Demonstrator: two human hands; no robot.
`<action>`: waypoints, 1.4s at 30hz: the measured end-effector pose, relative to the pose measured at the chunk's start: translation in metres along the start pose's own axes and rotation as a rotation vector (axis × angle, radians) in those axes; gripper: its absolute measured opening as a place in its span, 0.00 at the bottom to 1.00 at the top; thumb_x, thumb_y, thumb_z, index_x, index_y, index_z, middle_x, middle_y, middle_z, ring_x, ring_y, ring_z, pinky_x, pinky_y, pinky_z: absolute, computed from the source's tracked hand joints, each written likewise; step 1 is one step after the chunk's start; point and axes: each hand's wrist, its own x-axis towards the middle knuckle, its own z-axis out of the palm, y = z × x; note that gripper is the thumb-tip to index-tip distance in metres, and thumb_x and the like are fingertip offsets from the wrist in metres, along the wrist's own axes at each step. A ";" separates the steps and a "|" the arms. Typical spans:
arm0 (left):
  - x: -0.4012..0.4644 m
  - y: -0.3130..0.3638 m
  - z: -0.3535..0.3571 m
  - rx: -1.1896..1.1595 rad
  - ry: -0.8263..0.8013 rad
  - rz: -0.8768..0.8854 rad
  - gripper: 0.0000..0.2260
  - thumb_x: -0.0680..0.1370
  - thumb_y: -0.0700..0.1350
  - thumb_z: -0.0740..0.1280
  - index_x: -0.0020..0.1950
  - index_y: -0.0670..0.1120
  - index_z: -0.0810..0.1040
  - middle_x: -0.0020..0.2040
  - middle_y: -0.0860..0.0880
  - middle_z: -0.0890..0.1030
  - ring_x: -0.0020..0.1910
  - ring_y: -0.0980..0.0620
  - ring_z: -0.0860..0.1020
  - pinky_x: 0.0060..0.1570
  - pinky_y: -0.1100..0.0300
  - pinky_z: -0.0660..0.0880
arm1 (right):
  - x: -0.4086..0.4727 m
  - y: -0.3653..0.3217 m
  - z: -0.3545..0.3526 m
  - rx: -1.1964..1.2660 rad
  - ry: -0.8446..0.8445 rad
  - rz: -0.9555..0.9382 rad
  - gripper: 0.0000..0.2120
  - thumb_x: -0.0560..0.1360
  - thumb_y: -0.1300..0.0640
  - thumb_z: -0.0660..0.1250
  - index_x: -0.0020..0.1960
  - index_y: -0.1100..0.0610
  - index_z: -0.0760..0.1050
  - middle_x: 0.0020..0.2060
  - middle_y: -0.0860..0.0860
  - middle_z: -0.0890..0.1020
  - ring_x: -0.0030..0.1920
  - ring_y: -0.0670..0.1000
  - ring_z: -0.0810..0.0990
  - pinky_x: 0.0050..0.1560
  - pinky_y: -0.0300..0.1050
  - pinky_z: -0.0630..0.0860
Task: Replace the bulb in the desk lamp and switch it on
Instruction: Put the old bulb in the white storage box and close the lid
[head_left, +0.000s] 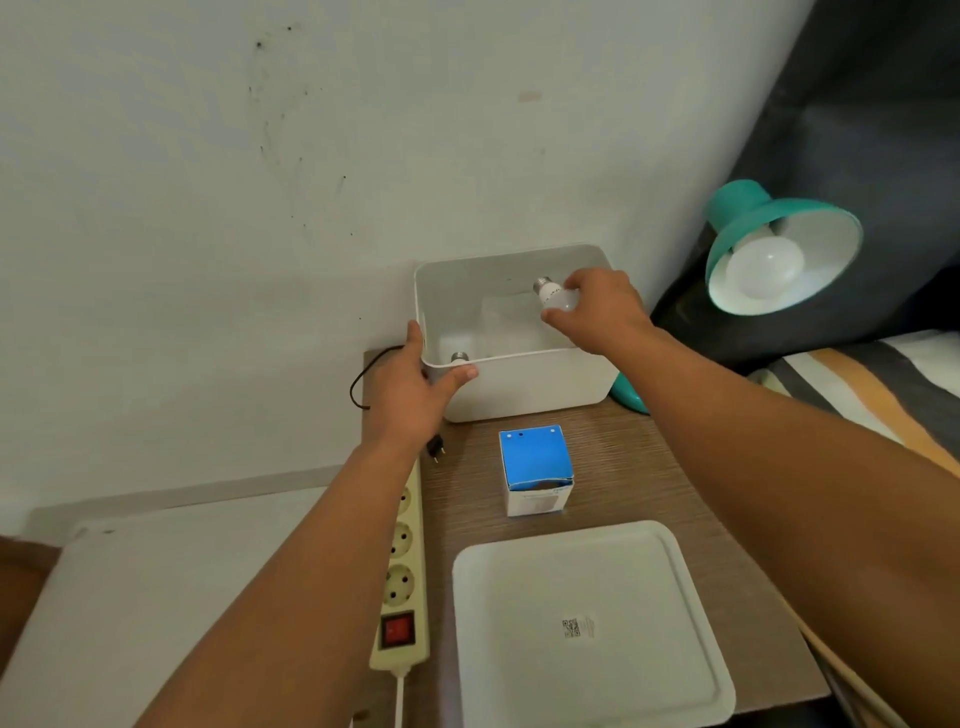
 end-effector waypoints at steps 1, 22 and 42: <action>0.000 0.000 0.000 0.000 0.000 0.003 0.43 0.73 0.61 0.73 0.81 0.49 0.56 0.41 0.57 0.71 0.47 0.52 0.77 0.46 0.59 0.72 | 0.003 0.001 0.003 -0.015 -0.009 0.011 0.23 0.73 0.49 0.72 0.64 0.58 0.77 0.57 0.58 0.79 0.54 0.58 0.80 0.52 0.51 0.78; -0.004 0.011 -0.010 0.063 -0.118 -0.045 0.46 0.75 0.59 0.71 0.82 0.44 0.47 0.72 0.43 0.73 0.71 0.43 0.71 0.68 0.50 0.70 | -0.006 0.011 0.005 0.017 0.075 -0.117 0.28 0.77 0.45 0.67 0.73 0.56 0.69 0.69 0.57 0.74 0.69 0.58 0.70 0.68 0.50 0.66; -0.280 -0.044 0.007 0.178 -0.366 -0.142 0.33 0.75 0.60 0.70 0.76 0.53 0.64 0.68 0.47 0.72 0.66 0.47 0.72 0.64 0.53 0.70 | -0.288 0.181 0.033 -0.125 -0.377 0.030 0.57 0.61 0.30 0.74 0.80 0.52 0.53 0.74 0.55 0.65 0.72 0.56 0.65 0.70 0.51 0.63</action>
